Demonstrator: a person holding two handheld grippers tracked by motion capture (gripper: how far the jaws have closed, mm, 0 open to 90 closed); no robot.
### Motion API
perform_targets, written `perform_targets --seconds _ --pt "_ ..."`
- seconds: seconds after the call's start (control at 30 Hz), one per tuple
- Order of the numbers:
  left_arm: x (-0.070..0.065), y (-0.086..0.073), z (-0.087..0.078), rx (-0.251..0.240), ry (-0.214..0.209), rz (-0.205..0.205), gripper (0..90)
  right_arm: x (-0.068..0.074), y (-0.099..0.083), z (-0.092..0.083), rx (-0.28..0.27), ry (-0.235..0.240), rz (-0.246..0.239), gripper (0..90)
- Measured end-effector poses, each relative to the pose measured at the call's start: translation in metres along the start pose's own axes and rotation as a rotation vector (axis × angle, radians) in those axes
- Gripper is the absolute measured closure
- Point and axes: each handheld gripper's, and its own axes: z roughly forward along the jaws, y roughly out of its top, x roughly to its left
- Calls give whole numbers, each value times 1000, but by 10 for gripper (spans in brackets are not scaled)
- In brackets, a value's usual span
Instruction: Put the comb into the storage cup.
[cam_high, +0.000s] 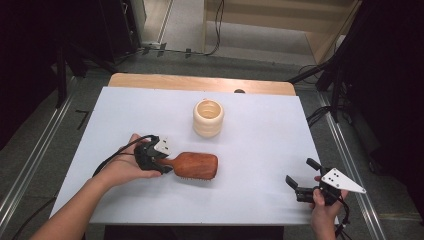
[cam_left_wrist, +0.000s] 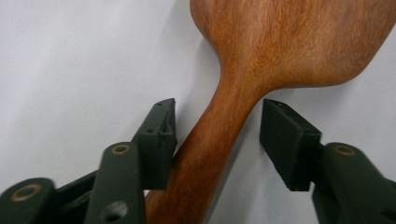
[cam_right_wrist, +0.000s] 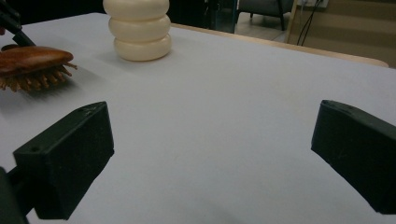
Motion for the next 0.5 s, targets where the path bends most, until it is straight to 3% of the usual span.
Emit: perform_targets --seconds 0.1,0.2,0.27,0.33,0.5 --pt "2 0 0 -1 -25 1 575 0 0 0 0 -1 0 0" --pt "3 0 0 -3 -40 4 615 0 0 0 1 -1 -1 0" --pt "1 0 -1 6 -45 33 653 0 0 0 1 -1 0 0" --pt "0 1 -1 3 -52 35 693 0 0 0 1 -2 -1 0" --pt "-3 1 -1 3 -47 48 709 0 0 0 2 -2 0 0"
